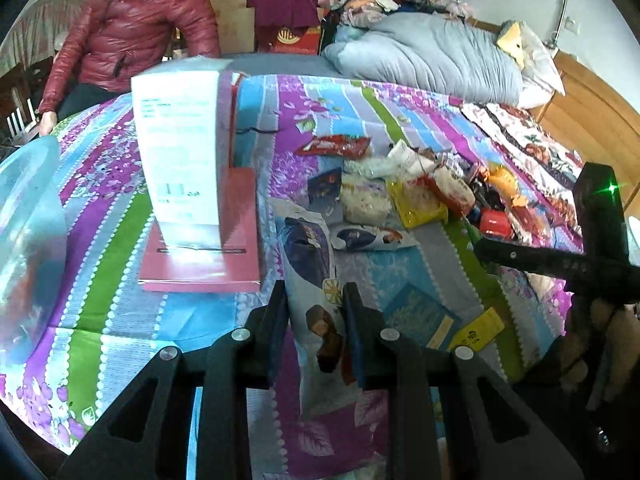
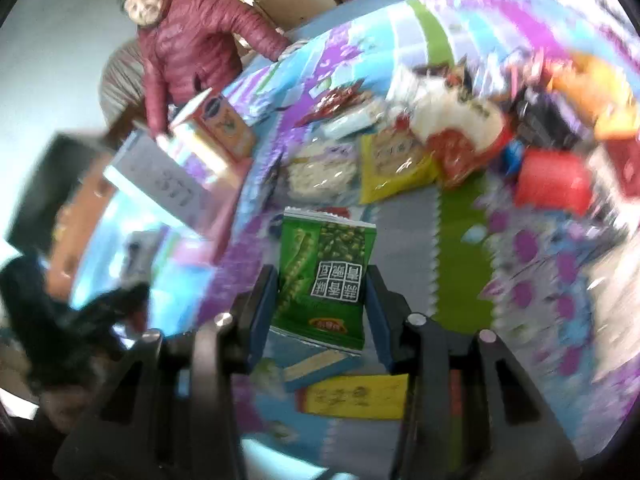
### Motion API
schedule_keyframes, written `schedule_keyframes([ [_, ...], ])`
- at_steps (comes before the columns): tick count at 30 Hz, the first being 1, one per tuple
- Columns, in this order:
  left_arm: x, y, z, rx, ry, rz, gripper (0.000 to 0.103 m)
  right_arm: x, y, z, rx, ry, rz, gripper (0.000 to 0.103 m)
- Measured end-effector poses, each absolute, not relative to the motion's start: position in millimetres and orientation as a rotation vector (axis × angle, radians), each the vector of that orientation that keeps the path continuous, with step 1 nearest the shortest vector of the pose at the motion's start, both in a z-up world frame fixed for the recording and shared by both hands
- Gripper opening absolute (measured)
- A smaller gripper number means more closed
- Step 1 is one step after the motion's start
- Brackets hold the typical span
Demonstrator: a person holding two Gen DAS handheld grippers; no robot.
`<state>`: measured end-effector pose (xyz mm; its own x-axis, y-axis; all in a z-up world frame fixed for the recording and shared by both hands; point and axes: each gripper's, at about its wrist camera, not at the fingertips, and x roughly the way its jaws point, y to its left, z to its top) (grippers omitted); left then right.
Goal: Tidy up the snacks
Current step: 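Carry both held packets over the clear basin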
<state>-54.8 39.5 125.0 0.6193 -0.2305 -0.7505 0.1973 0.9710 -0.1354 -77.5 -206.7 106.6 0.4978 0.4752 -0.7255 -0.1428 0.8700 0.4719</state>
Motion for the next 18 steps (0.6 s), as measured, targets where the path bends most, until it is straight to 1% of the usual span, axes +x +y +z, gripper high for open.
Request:
schedule_keyframes([
  [4, -58, 48, 137, -0.044, 0.832, -0.218, 0.027, -85, -185, 129, 0.276, 0.948, 0.423, 0.044],
  [13, -66, 88, 173, -0.037, 0.728, -0.112, 0.027, -92, -159, 171, 0.209, 0.862, 0.465, 0.044],
  [18, -75, 119, 196, -0.035, 0.664, -0.04, 0.027, -92, -135, 208, 0.171, 0.785, 0.502, 0.044],
])
